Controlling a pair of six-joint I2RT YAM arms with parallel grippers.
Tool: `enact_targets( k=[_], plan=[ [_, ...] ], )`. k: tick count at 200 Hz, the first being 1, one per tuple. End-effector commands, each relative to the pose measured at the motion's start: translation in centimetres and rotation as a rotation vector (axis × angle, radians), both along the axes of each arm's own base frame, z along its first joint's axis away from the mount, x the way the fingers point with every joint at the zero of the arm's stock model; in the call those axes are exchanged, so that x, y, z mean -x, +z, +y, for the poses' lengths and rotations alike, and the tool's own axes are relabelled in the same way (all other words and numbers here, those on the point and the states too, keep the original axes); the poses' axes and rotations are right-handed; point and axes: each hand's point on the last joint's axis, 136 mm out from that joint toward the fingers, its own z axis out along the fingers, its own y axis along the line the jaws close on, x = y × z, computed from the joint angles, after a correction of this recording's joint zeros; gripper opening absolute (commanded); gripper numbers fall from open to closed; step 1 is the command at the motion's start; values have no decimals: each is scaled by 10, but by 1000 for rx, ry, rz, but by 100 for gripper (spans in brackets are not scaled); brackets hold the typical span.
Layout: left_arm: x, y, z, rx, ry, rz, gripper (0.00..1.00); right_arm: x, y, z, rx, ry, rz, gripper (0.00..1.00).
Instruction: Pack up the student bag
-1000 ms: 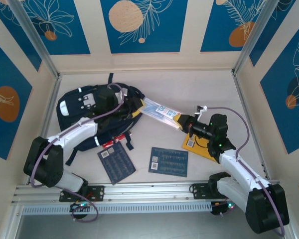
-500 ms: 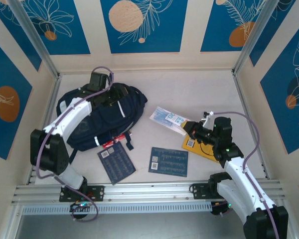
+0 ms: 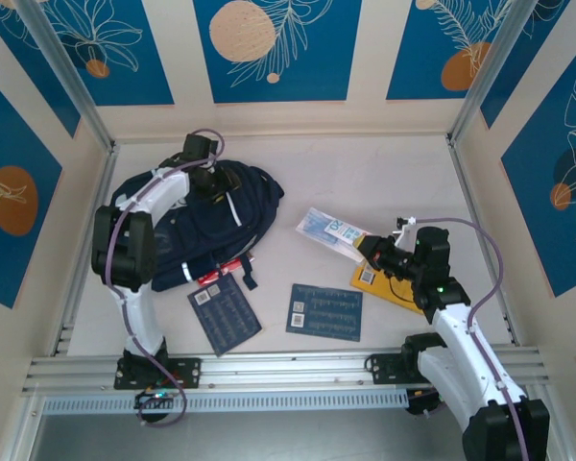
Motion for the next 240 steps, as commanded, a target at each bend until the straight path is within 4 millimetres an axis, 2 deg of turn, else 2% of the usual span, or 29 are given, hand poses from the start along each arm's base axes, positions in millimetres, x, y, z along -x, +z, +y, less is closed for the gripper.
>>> enact_targets(
  k=[1, 19, 56, 73, 85, 91, 113, 131, 162, 196, 214, 240],
  plan=[
    [-12, 9, -7, 11, -48, -26, 44, 2, 1, 2, 1, 34, -33, 0],
    [-17, 5, -7, -8, -65, -16, 35, 1, 1, 2, 0, 33, -39, 0],
    [-19, -12, -11, -31, -105, 45, 34, -2, 5, 2, 1, 35, -45, 0],
    [-18, -10, -17, -43, -146, 42, 17, -3, 9, 1, 11, 33, -54, 0],
    [-17, -2, -22, -52, -179, 25, 5, -4, 11, 0, 24, 31, -57, 0],
    [-17, 4, -25, -56, -196, 14, 0, -3, 12, 0, 33, 33, -55, 0],
    [-10, 33, -43, -39, -259, -35, 0, -4, 16, -3, 77, 25, -64, 0],
    [2, 64, -62, -17, -311, -93, 0, -4, 22, -5, 104, 24, -83, 0],
    [34, 126, -85, -41, -430, -216, 0, -8, 53, 0, 118, 46, -169, 0],
    [68, 182, -84, -15, -497, -327, 0, -8, 81, 3, 177, 52, -247, 0],
    [85, 209, -83, 9, -533, -386, 0, -6, 82, 4, 199, 55, -243, 0],
    [99, 230, -79, 7, -569, -424, 0, 1, 81, 7, 193, 70, -250, 0]
  ],
)
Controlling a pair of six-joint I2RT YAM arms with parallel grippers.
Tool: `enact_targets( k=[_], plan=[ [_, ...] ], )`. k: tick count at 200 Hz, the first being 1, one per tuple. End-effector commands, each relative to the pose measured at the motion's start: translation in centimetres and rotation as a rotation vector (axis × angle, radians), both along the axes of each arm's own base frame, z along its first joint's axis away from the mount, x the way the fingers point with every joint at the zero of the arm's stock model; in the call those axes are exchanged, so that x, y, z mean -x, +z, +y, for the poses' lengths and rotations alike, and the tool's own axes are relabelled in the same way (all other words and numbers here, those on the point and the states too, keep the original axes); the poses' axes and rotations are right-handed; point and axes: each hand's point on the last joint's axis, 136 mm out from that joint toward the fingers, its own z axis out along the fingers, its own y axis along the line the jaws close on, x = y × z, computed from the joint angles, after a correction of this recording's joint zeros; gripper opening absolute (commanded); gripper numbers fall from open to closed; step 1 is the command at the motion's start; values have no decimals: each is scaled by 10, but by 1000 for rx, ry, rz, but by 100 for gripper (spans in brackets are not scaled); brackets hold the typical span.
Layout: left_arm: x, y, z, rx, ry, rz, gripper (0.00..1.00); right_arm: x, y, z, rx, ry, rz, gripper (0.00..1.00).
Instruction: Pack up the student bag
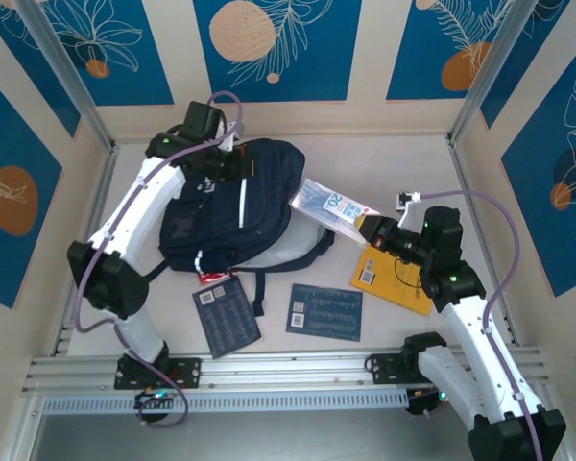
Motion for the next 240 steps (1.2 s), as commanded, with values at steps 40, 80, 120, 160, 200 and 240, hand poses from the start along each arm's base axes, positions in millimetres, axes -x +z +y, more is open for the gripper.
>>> enact_targets(
  k=[40, 80, 120, 160, 200, 240],
  plan=[
    [24, 79, -3, 116, -130, -181, 0, 16, -16, 3, 26, 28, 27, 0],
    [29, 104, -9, 166, -178, -224, 0, 23, -26, 24, -28, 145, 65, 0],
    [34, 109, -15, 199, -212, -221, 0, 18, -14, 46, -98, 230, 74, 0],
    [35, 111, -18, 222, -223, -222, 0, 2, -10, 70, -116, 263, 101, 0],
    [36, 113, -21, 250, -228, -224, 0, -22, -21, 107, -60, 306, 168, 0],
    [38, 120, -21, 269, -230, -236, 0, -50, -48, 151, -8, 293, 248, 0]
  ],
)
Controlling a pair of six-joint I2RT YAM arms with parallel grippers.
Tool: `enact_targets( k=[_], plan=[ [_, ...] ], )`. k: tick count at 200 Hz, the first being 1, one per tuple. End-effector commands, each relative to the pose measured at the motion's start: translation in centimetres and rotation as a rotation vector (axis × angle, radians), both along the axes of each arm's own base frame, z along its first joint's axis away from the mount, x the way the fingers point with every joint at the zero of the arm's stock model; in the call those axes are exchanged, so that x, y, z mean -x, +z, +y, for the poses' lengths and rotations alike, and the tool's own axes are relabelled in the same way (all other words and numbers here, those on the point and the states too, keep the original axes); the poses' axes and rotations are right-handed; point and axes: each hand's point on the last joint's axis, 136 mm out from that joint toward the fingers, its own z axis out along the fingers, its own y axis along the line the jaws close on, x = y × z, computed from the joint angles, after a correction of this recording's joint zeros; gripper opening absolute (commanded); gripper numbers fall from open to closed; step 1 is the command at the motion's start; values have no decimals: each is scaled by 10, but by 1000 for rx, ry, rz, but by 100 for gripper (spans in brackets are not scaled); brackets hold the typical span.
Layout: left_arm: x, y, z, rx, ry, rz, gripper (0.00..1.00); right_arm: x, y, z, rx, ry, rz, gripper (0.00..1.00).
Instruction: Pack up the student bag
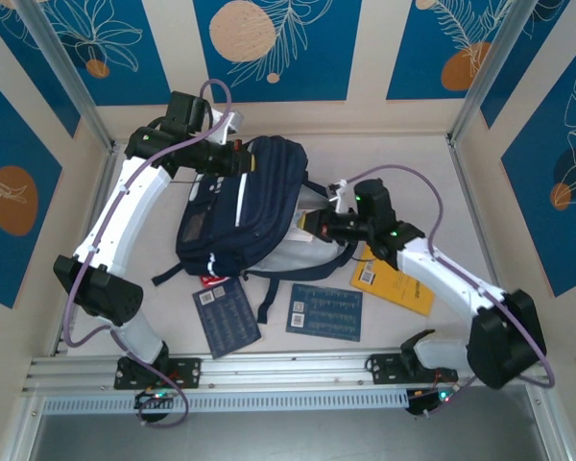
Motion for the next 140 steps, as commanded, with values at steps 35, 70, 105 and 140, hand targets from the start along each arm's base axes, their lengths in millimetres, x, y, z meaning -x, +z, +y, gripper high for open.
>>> enact_targets(
  k=[35, 70, 105, 140],
  plan=[
    [8, 74, -11, 163, -74, -206, 0, -47, -29, 68, 60, -44, 51, 0],
    [9, 77, -13, 178, -82, -201, 0, -63, -66, 123, 132, 6, 133, 0],
    [6, 75, -10, 178, -73, -194, 0, -71, -92, 161, 165, 55, 179, 11],
    [-4, 69, 0, 188, -29, -170, 0, -70, -64, 176, 196, 131, 91, 49]
  ],
)
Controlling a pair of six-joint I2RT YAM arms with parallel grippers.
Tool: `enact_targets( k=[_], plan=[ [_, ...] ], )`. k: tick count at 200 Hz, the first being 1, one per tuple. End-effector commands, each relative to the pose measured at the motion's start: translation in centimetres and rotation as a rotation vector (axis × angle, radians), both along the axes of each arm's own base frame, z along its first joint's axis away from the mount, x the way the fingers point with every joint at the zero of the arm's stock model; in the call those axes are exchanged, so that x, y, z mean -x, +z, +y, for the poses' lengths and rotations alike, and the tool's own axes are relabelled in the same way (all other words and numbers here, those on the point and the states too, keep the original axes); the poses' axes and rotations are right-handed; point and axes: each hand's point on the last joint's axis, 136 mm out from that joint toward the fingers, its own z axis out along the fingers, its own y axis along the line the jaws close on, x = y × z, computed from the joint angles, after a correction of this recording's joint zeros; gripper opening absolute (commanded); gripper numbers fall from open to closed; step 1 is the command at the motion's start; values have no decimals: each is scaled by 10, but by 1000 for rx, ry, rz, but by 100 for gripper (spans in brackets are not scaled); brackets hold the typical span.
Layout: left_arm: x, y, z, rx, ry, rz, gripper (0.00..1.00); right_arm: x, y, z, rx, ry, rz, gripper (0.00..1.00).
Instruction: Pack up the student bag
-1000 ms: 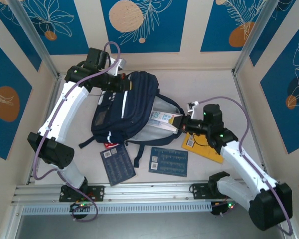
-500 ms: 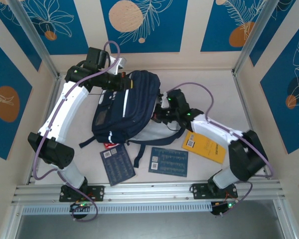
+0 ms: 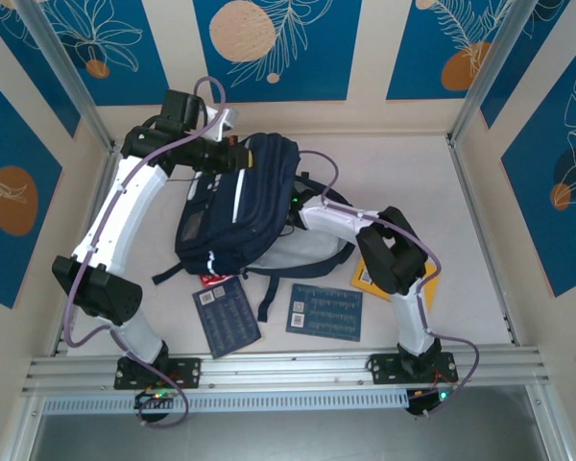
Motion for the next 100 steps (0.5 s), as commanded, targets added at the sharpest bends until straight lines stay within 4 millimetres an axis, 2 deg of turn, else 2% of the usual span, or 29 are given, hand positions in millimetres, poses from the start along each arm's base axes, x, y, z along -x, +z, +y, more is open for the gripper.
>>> enact_targets(
  k=[1, 35, 62, 76, 100],
  plan=[
    [0, 62, -4, 142, -41, -182, 0, 10, 29, 7, 22, 71, -63, 50],
    [-15, 60, 12, 155, 25, -167, 0, 13, 72, -13, -11, 82, -180, 67],
    [-31, 62, 27, 165, 95, -168, 0, 15, 100, -40, -27, 51, -261, 79],
    [-41, 63, 39, 163, 148, -175, 0, 14, 114, -56, -28, 31, -302, 90],
    [-62, 66, 64, 160, 249, -193, 0, 14, 134, -84, -16, -12, -360, 94]
  ],
)
